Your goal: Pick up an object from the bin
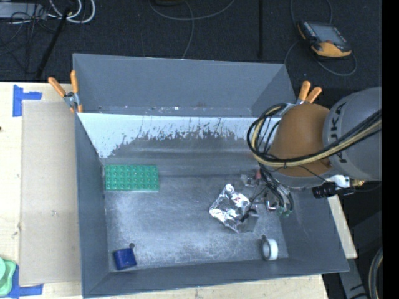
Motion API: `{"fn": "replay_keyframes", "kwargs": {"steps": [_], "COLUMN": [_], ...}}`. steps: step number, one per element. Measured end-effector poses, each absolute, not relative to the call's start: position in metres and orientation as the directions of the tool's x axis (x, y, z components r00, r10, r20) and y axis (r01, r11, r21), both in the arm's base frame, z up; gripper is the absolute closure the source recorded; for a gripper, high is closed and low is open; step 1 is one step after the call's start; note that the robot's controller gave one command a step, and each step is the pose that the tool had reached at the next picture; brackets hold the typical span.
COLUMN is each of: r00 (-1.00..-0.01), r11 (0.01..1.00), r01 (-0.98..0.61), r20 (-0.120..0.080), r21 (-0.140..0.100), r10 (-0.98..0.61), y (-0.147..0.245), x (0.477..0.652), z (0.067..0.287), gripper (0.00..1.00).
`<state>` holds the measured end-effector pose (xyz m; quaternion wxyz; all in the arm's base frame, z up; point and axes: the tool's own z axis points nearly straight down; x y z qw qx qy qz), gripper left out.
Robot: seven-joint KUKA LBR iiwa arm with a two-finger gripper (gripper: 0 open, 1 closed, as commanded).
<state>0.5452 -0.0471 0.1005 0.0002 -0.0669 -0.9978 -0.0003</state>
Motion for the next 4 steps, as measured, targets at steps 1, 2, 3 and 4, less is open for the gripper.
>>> {"fn": "replay_keyframes", "kwargs": {"steps": [1, 2, 3, 4], "r00": [-0.969, -0.922, -0.923, -0.924], "r11": [0.969, 0.922, 0.923, 0.924], "r01": [0.249, 0.388, 0.384, 0.383], "r20": [0.000, 0.004, 0.005, 0.006], "r21": [0.000, -0.001, -0.002, -0.002], "r10": [0.249, 0.388, 0.384, 0.383], "y": [-0.045, -0.035, -0.035, -0.035], "x": [0.548, 0.529, 0.529, 0.529], "z": [0.102, 0.068, 0.068, 0.068], "gripper": [0.00, 0.00, 0.00, 1.00]}}
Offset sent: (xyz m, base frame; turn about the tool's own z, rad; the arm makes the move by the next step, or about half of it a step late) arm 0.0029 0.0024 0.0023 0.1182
